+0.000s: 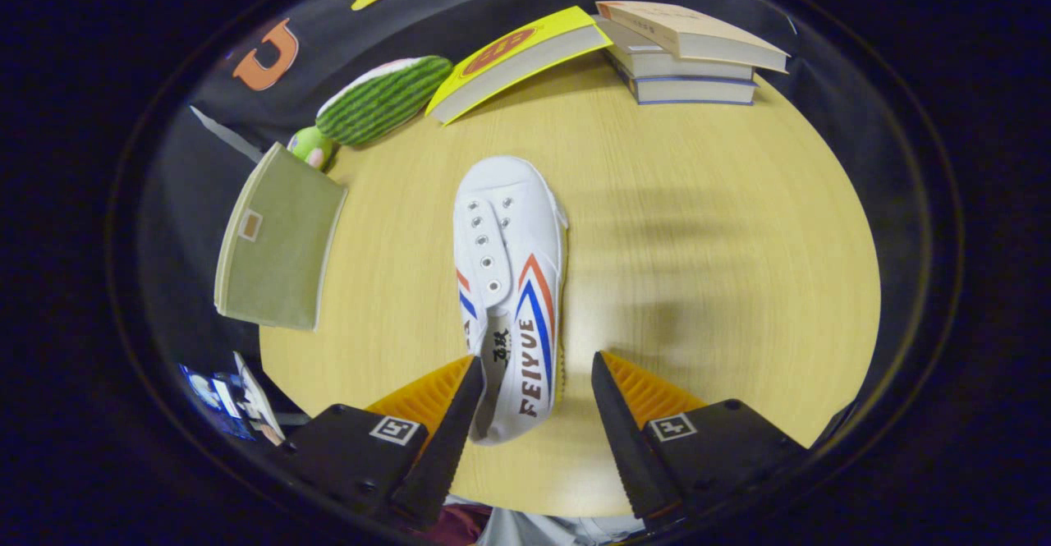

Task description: Open the storage box then place both shoes into the box .Put the left shoe in first, then the right shoe, with the right side of both shoes facing outward in a uniform manner.

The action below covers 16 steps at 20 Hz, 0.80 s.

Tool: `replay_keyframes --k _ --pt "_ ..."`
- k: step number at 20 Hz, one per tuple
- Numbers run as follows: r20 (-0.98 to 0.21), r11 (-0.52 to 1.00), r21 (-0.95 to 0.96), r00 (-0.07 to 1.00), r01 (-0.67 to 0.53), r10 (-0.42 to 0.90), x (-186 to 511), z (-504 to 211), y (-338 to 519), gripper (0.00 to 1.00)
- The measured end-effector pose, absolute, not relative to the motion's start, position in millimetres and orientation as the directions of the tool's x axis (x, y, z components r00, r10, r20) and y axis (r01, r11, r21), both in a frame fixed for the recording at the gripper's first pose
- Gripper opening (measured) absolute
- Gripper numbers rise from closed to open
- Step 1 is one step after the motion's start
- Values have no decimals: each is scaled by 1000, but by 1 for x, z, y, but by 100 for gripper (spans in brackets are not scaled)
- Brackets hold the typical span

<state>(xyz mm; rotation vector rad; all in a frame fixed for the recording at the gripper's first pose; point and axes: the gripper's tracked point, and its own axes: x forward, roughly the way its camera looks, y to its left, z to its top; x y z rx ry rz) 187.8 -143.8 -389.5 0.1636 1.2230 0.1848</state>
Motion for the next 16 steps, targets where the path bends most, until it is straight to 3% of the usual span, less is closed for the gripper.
replay_keyframes --k 10,13,14,16 --pt "-934 975 219 281 -39 221 190 -410 -152 77" --pt "-925 965 219 283 -145 252 202 -425 -136 74" --pt "-923 967 215 296 -133 246 203 -422 -138 56" --pt "-918 961 253 287 -108 274 203 -421 -137 42"
